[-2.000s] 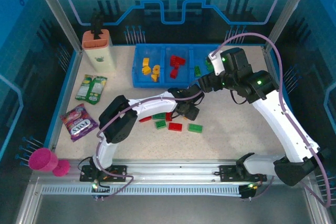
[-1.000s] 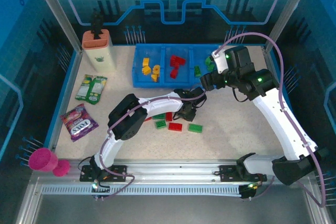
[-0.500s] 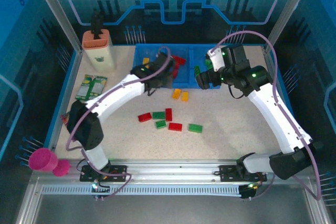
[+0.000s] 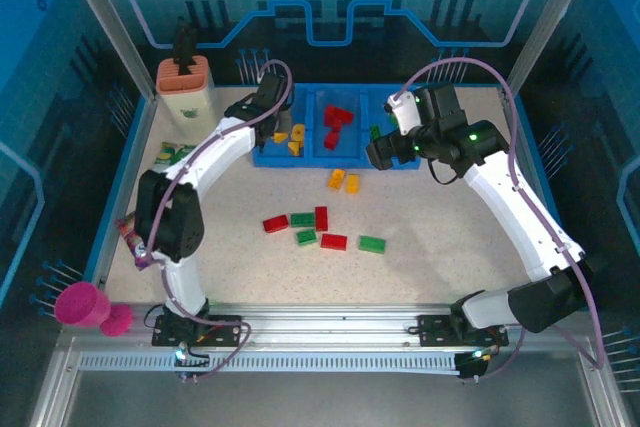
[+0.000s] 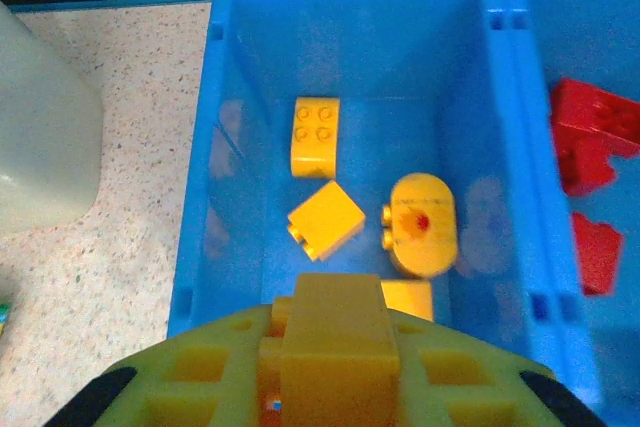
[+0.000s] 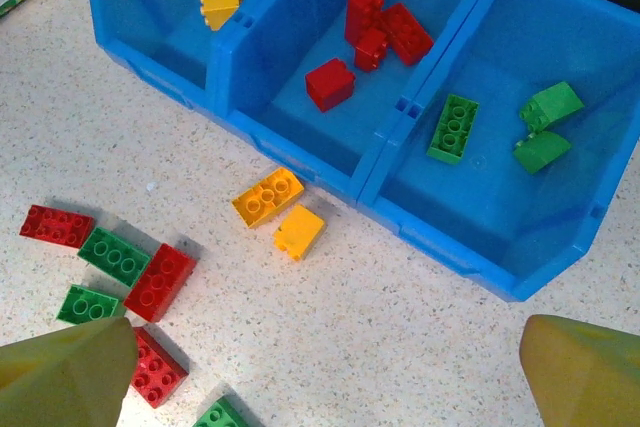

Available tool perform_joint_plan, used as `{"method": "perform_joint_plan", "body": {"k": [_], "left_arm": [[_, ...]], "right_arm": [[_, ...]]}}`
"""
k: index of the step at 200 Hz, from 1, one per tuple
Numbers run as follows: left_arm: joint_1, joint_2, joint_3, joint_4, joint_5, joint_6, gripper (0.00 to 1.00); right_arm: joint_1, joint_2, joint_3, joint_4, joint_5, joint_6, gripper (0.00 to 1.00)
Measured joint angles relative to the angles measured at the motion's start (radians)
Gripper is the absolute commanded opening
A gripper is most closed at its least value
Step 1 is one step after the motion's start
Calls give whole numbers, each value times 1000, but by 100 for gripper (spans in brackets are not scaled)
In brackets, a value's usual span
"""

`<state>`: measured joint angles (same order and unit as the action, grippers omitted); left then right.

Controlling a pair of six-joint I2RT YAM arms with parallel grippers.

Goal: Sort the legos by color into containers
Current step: Place the lego in the container.

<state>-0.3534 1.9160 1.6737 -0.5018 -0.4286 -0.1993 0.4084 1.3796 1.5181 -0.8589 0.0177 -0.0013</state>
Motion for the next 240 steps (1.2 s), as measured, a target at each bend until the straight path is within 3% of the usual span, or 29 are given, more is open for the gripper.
{"method": "perform_joint_plan", "body": {"k": [78, 114, 160, 201, 240], "left_arm": [[51, 312, 255, 9, 28, 14, 16], [62, 352, 330, -18, 39, -6, 29], [63, 353, 356, -40, 43, -14, 61], [57, 319, 332, -50, 42, 1, 59], [-47, 66, 98, -44, 10, 77, 60]], "right_arm": [[0, 7, 23, -1, -4, 0, 100], [-2, 17, 26, -1, -31, 0, 100], [-5, 28, 26, -1, -53, 0, 100], [-11, 28, 27, -1, -56, 0, 100], [-13, 28, 27, -1, -56, 0, 100]]}}
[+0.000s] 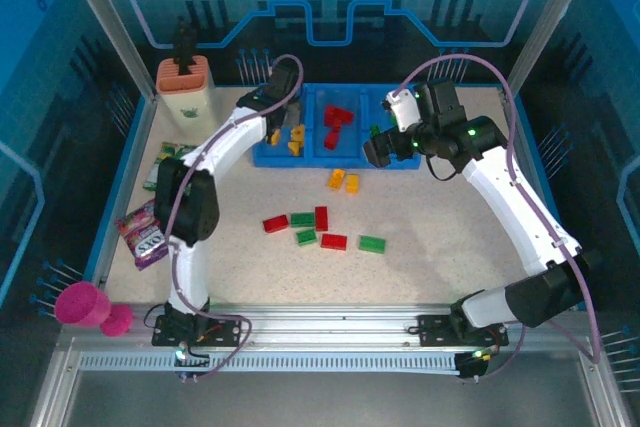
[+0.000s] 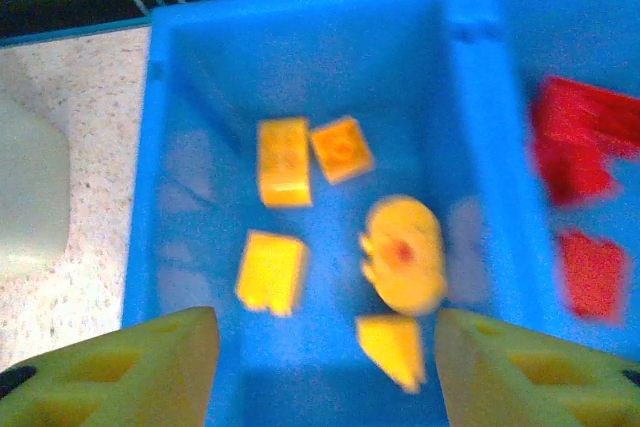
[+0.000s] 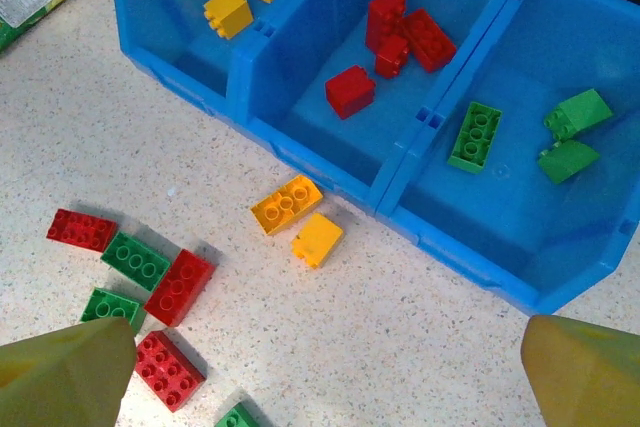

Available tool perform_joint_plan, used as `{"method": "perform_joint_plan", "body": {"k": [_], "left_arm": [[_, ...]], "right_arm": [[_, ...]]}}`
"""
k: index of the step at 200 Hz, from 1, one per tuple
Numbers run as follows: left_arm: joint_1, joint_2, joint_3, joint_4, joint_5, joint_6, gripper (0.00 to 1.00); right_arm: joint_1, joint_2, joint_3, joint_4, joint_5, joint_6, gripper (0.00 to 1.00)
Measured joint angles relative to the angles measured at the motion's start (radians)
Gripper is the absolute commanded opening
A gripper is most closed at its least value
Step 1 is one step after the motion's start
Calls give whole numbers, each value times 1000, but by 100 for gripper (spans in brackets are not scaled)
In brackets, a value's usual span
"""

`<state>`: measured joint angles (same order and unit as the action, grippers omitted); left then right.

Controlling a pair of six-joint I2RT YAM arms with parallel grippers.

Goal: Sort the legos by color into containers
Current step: Place the lego in the container, then pick up the lego from the center of the table.

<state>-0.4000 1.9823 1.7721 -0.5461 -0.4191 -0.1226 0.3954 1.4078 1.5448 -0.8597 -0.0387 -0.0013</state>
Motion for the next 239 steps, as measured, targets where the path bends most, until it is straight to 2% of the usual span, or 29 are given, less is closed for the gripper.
{"method": "perform_joint_plan", "body": {"k": [33, 69, 158, 239], "left_arm": [[-174, -166, -187, 3, 51, -9, 61], [-268, -153, -291, -17, 105, -45, 64], [-291, 31, -291, -31, 129, -115, 68], [-291, 150, -172, -15, 128, -115, 67]], "right_arm": [[-4, 0, -1, 1, 0, 0, 100], [-4, -2, -13, 5, -1, 0, 100], [-4, -2, -20, 7, -21, 1, 100], [-4, -1, -21, 7, -21, 9, 100]]}}
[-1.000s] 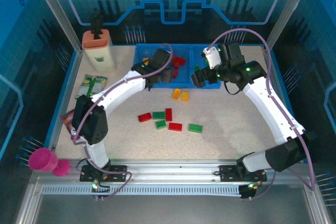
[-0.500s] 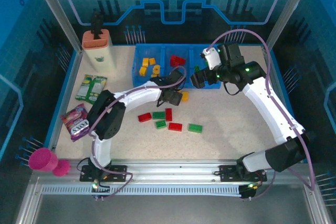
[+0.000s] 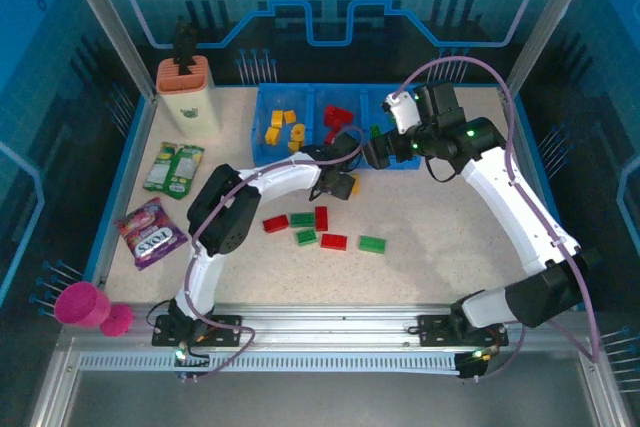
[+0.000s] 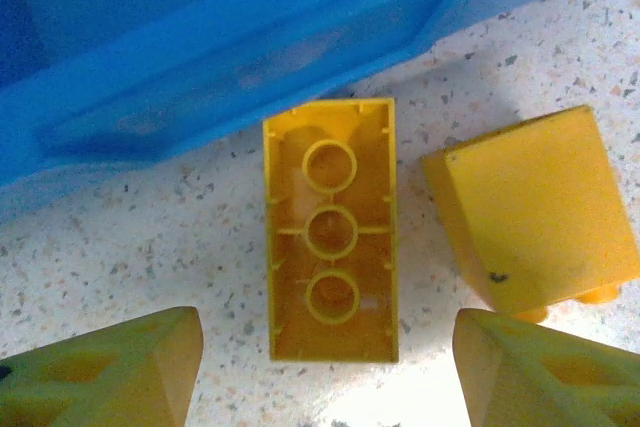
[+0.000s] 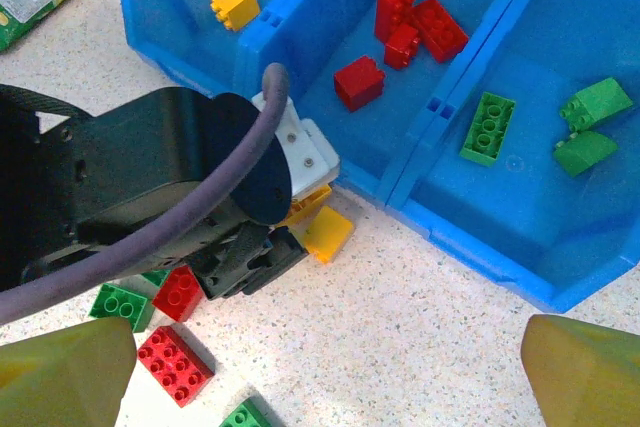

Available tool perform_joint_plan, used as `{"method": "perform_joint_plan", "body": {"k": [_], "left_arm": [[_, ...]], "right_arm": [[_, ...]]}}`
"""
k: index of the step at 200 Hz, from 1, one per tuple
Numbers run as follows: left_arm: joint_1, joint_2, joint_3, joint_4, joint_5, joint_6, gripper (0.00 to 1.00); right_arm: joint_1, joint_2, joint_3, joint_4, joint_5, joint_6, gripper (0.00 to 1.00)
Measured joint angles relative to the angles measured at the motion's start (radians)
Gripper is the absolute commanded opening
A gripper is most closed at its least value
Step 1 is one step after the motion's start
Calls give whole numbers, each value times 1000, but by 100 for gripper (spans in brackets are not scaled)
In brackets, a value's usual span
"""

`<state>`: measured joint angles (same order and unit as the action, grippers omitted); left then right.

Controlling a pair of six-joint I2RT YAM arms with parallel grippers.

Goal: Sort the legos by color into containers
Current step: Pick up the lego from the center of the table.

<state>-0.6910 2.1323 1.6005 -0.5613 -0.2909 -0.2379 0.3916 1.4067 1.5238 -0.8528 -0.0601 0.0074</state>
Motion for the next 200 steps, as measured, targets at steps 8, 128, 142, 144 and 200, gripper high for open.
{"method": "perform_joint_plan", "body": {"k": [8, 128, 142, 144, 200], "left_arm": [[0, 9, 8, -3, 0, 0, 65], [27, 88, 100, -9, 0, -12, 57], [28, 98, 112, -9, 1, -20, 54], [28, 98, 113, -9, 1, -18, 53], [28, 130, 125, -6, 23, -31, 41]], "right_arm": [[0, 0, 0, 0, 0, 0, 100], [-1, 31, 0, 0, -1, 0, 100], [-2, 34, 0, 0, 0, 1, 100], [-2, 34, 0, 0, 0, 2, 100], [-7, 37, 0, 0, -1, 3, 100]]}}
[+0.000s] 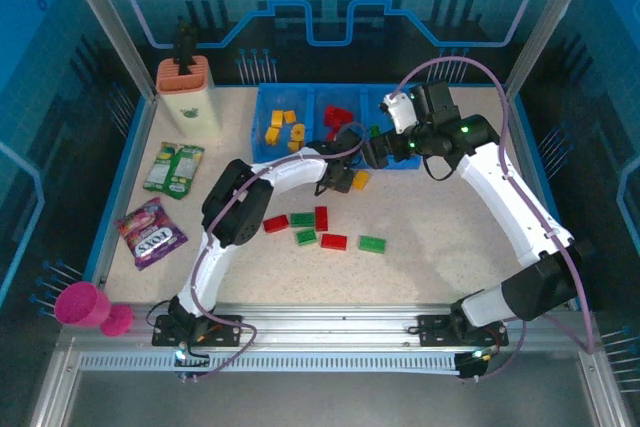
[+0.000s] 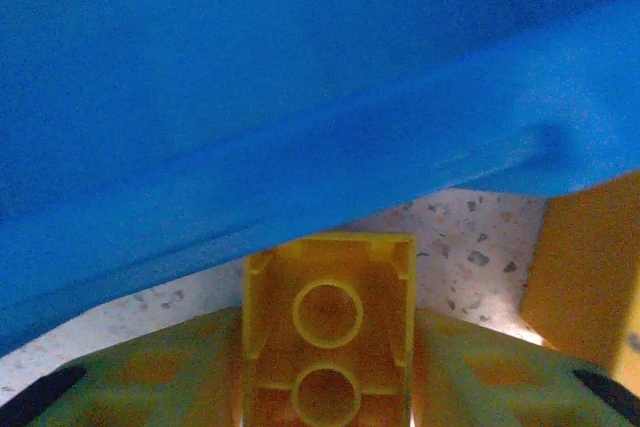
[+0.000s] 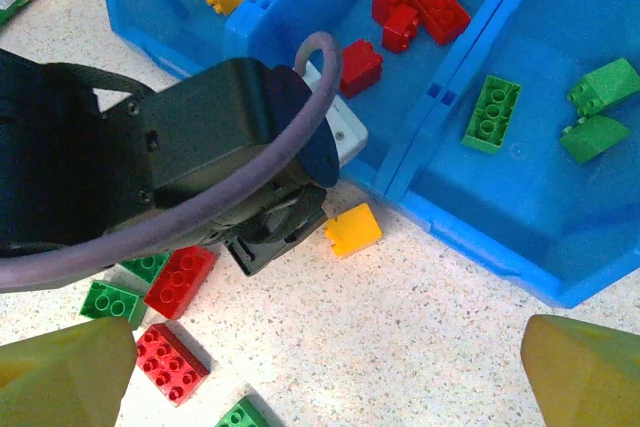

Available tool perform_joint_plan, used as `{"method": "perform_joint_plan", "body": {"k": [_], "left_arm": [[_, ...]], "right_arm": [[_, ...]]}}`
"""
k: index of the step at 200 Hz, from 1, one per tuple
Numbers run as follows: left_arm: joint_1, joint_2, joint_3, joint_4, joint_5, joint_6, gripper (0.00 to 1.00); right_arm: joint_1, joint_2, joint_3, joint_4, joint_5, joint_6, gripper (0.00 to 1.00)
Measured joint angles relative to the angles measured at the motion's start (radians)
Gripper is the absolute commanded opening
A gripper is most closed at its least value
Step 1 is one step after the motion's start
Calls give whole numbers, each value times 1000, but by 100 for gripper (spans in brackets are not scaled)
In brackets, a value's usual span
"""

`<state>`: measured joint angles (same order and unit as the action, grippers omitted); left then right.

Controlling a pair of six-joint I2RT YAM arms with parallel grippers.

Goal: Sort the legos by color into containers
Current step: Pick up the lego from the center of the table.

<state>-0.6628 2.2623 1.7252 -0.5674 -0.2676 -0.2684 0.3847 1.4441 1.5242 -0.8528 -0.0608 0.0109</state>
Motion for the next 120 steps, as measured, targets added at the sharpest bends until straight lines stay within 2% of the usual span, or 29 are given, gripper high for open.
{"method": "perform_joint_plan", "body": {"k": [55, 91, 120], "left_arm": [[0, -4, -6, 7, 12, -21, 25], [0, -65, -105, 51, 9, -23, 24], [0, -184, -216, -31, -16, -33, 23]], "right_arm": [[-1, 2, 0, 0, 0, 0, 100], [-2, 2, 0, 0, 0, 0, 100], [-2, 5, 1, 0, 0, 0, 100]]}}
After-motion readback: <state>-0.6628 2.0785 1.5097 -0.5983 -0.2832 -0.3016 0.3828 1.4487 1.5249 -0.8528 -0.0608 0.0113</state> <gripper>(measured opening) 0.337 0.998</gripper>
